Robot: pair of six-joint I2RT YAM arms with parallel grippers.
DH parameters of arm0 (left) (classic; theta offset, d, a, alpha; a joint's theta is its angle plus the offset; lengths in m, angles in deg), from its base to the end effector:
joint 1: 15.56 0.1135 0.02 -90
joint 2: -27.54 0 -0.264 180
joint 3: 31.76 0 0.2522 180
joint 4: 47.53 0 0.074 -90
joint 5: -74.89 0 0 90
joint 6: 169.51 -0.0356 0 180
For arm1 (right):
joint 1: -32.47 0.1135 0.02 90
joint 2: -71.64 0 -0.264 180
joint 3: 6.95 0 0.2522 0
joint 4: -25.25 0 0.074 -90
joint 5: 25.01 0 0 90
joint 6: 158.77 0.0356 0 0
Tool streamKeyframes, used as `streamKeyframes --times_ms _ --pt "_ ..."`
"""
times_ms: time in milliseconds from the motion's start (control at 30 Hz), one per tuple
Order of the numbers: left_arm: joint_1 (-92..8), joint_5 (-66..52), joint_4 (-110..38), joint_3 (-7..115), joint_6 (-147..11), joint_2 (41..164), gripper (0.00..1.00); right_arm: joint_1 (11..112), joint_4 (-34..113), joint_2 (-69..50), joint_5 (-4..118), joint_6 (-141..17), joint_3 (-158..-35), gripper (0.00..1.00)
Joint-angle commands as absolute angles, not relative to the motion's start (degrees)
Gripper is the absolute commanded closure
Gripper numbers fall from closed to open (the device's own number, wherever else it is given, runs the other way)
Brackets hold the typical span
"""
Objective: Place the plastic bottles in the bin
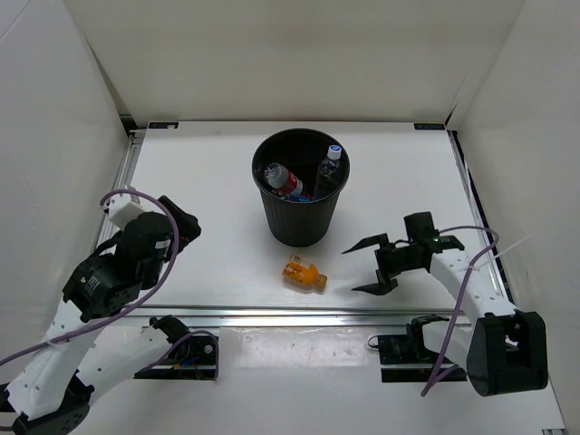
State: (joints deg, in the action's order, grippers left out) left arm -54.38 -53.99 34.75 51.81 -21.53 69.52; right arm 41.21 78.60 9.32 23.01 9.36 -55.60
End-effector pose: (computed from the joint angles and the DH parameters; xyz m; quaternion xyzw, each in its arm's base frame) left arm 0.0837 -0.0387 0.3912 -0.2795 0.8220 -0.0933 0.4874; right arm 0.1759 0.0511 0.1952 -0.4621 -0.7929 -0.3828 0.1063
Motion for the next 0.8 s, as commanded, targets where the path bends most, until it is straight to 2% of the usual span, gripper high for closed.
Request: streamKeyframes --times_ms 0,67,133,167,200,233,400,567,767 --pt "-54.4 -56.2 38.5 53.1 -19.0 68.2 0.00 44.1 74.8 9.9 20.6 19.7 -55.9 0.00" --pt "-54.4 -56.2 38.5 53.1 -19.0 68.2 0.00 46.2 78.5 8.8 28.1 11.4 -61.5 0.00" --pt "-54.4 -56.2 38.5 53.1 -19.0 67.7 0.00 49.2 83.4 6.1 37.3 1.5 -74.7 0.00" --pt "-54.4 -56.2 38.5 53.1 -19.5 67.7 0.00 53.7 86.8 5.2 42.5 -8.1 -78.5 0.00" --pt "-54.4 -56.2 38.5 51.6 -19.5 67.1 0.00 56.6 86.8 5.2 52.8 -12.3 -81.1 0.00" --pt "-54.4 -56.2 37.9 50.9 -19.5 67.1 0.00 59.8 85.9 5.2 57.4 -15.7 -82.4 0.00" --pt "-54.4 -55.1 37.3 47.7 -19.5 65.2 0.00 76.6 70.0 12.1 70.6 -32.5 -74.2 0.00" --pt "-54.4 -53.5 37.3 45.9 -19.5 65.2 0.00 88.2 56.8 20.4 74.7 -47.2 -65.0 0.00" --pt "-54.4 -51.1 36.2 44.7 -22.7 67.0 0.00 95.0 55.0 15.2 75.3 -68.4 -64.4 0.00"
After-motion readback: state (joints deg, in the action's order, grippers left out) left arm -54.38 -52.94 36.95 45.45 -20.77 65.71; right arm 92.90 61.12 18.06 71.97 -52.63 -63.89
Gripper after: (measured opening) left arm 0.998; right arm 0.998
